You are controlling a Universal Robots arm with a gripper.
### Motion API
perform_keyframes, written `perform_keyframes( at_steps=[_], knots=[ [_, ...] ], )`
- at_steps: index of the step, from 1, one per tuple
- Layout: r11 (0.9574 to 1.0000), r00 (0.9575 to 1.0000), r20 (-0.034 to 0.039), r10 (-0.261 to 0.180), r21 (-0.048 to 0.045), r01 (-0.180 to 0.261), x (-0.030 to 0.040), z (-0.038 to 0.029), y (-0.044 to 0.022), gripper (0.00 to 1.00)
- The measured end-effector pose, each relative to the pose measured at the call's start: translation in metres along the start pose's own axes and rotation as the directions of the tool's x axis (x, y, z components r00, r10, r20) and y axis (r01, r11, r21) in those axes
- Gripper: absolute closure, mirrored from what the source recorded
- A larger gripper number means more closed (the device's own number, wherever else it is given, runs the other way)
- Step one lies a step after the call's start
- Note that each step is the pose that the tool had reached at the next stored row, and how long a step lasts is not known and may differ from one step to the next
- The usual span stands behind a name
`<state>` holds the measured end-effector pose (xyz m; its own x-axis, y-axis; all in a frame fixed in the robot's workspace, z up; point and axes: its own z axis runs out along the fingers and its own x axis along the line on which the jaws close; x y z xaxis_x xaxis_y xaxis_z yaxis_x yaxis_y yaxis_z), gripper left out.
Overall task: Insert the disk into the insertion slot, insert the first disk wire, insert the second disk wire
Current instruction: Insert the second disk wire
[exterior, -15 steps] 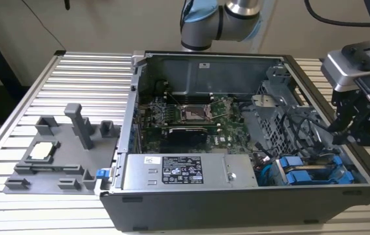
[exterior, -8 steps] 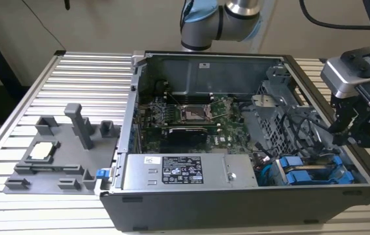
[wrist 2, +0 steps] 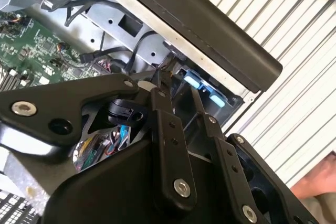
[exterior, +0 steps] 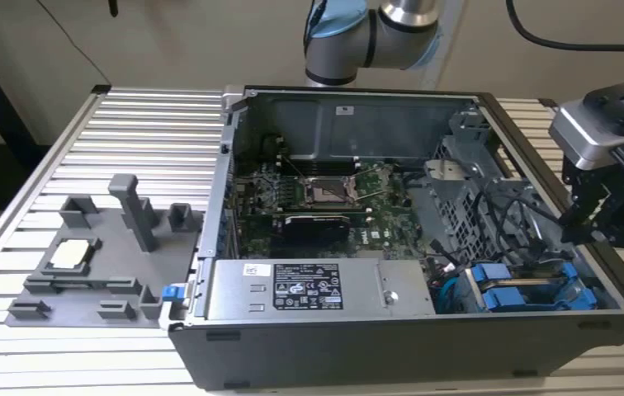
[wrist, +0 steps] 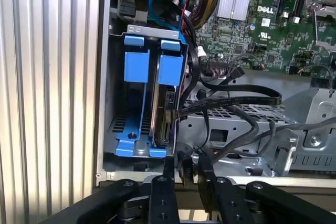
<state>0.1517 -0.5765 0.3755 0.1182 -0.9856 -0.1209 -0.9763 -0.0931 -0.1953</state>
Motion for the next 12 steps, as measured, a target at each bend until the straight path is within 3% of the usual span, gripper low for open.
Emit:
perform_keyframes(
  at_steps=[4, 6, 7, 12],
  knots=[
    [0.9999, 1.0000, -0.0042, 0.000, -0.0101, 0.000, 0.0002, 0.0002, -0.0012, 0.81],
    [0.9999, 1.0000, -0.0055, 0.000, -0.0114, 0.000, 0.0002, 0.0004, -0.0016, 0.81],
    [0.9999, 1.0000, -0.0058, 0.000, -0.0172, 0.000, 0.0003, 0.0006, -0.0026, 0.81],
    [0.9949, 0.9999, -0.0064, 0.010, -0.1001, -0.011, 0.0017, 0.0028, -0.0139, 0.81]
  ],
)
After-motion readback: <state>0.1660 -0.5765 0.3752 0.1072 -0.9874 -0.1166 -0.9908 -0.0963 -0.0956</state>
